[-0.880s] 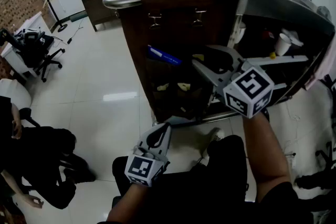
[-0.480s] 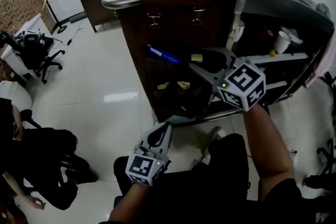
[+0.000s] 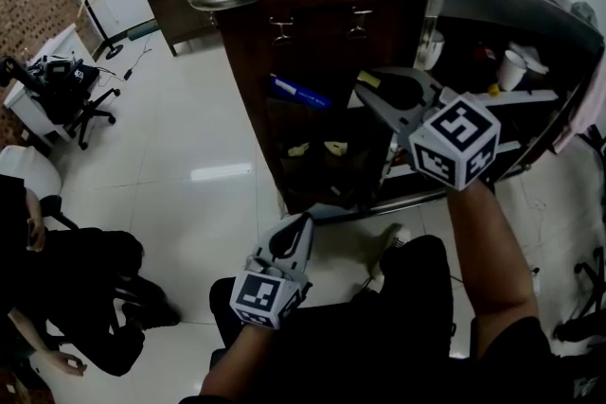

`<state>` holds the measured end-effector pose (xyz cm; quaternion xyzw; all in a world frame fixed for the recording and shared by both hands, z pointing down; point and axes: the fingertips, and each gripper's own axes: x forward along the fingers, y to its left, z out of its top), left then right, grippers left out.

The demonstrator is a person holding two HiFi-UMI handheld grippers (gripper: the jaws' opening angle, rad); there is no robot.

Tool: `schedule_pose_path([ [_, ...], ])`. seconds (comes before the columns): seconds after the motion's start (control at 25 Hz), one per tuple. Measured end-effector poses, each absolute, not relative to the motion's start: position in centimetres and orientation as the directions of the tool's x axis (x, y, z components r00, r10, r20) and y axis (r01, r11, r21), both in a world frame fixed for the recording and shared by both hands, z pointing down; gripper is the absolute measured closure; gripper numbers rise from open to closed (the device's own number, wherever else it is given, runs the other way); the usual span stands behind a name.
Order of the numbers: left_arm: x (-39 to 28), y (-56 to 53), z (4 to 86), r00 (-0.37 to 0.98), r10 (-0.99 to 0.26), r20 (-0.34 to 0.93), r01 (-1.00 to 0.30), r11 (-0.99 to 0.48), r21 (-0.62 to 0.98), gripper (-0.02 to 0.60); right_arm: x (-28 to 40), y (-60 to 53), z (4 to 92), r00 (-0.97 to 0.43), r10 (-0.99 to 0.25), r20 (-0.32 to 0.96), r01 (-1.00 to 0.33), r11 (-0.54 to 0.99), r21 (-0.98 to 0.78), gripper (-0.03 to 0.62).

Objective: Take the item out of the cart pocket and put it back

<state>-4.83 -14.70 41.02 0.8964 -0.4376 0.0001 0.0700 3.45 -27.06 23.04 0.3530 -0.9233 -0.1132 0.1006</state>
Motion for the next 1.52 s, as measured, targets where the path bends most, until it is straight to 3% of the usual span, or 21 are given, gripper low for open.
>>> schedule_pose_path([
  [0.92,-4.8,-14.4,40.7,0.616,-0.786,0.046,-0.787,-0.611,0.087,0.581,5.6,-14.8,6.7,-0.763,-0.607,-0.221,-0.646,0.713,0.272,0.505],
  [1.24,-5.3,-14.5,40.7,0.61,-0.791,0.045,-0.791,-0.605,0.089,0.581,6.0,-12.1,14.3,-0.786,-0.595,-0.169,-0.618,0.761,0.197,0.505],
  [1.52,-5.4,-14.7,40.5,0.606,-0.795,0.031,-0.794,-0.601,0.092,0.581,5.9,-12.6,25.3,-0.782,-0.622,-0.021,-0.623,0.782,0.026,0.505],
])
